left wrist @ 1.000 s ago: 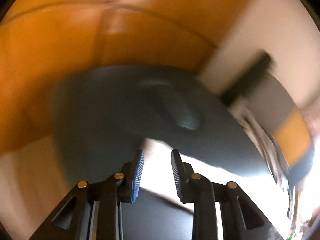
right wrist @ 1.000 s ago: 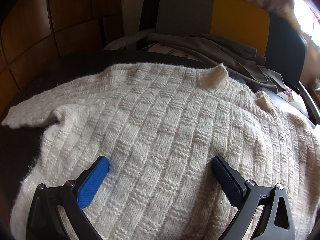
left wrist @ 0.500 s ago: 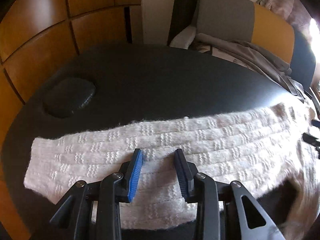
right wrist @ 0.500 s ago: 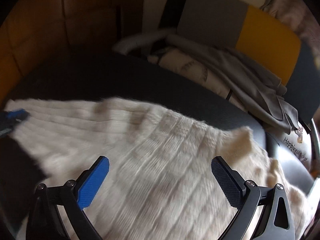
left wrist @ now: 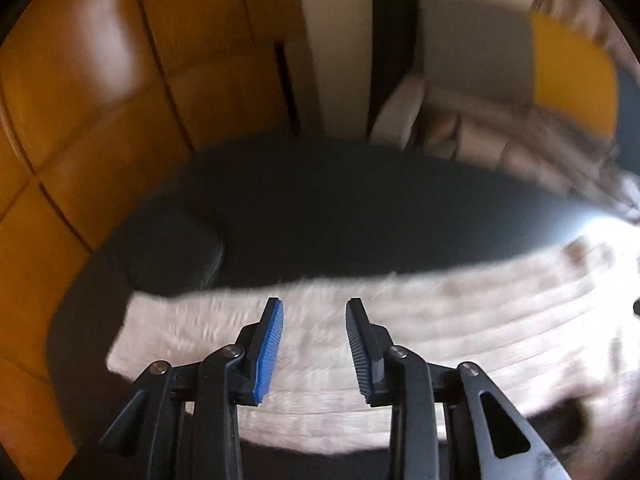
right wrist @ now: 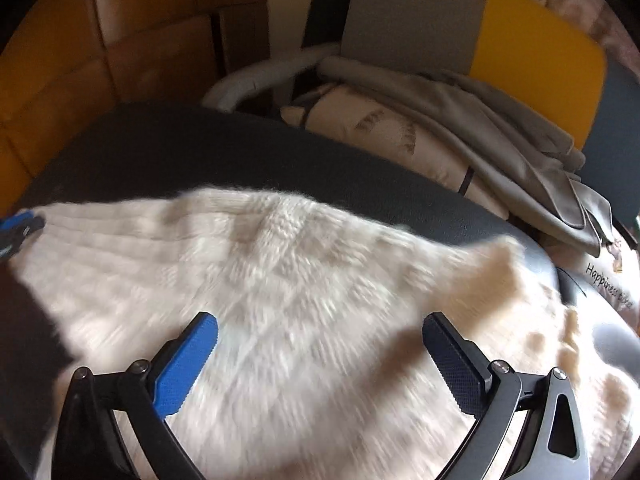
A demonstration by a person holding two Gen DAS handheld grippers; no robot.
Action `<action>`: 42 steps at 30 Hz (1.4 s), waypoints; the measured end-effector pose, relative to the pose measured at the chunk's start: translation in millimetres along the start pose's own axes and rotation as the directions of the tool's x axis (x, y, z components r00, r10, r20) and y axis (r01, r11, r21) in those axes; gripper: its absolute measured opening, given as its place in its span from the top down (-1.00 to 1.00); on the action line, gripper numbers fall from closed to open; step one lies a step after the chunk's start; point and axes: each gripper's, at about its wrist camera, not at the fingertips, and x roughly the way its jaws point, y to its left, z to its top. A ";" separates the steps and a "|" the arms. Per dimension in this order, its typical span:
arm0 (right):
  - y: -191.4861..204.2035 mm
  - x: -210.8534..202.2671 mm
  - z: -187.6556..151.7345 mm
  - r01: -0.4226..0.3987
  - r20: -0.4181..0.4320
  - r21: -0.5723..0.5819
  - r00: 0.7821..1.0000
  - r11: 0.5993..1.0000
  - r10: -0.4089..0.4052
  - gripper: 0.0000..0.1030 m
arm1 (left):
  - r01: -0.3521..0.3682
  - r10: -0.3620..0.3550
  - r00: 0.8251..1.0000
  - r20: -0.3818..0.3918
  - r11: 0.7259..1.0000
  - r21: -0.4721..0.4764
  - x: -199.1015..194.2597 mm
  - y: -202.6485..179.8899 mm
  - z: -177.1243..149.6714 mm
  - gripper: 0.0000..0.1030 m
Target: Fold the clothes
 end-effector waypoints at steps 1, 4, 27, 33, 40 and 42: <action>-13.6 -16.8 -8.5 0.007 0.030 0.013 1.000 1.000 -0.008 -1.00 | 0.044 -0.044 0.999 0.023 0.999 0.000 -12.9 -12.0 -0.2 0.34; -54.9 -66.3 -33.9 0.029 0.114 0.056 0.993 0.998 -0.036 -1.00 | 0.192 -0.195 0.979 0.053 0.980 0.051 -48.5 -64.8 -10.2 0.33; -482.7 -104.5 -153.6 0.357 -0.078 0.544 0.923 0.760 -0.378 -1.00 | 0.661 -0.613 0.750 -0.251 0.671 0.335 -82.0 -315.5 -94.8 0.29; -500.1 -116.5 -172.5 0.349 -0.077 0.559 0.925 0.752 -0.372 -1.00 | 0.662 -0.614 0.749 -0.250 0.674 0.328 -79.1 -314.4 -95.0 0.28; -493.8 -89.1 -152.5 0.420 -0.172 0.466 0.906 0.778 -0.386 -1.00 | 0.696 -0.646 0.718 -0.260 0.660 0.282 -72.7 -309.5 -92.1 0.28; -500.8 -87.4 -154.9 0.392 -0.183 0.539 0.919 0.746 -0.350 -1.00 | 0.707 -0.657 0.707 -0.262 0.656 0.263 -71.4 -307.5 -91.8 0.27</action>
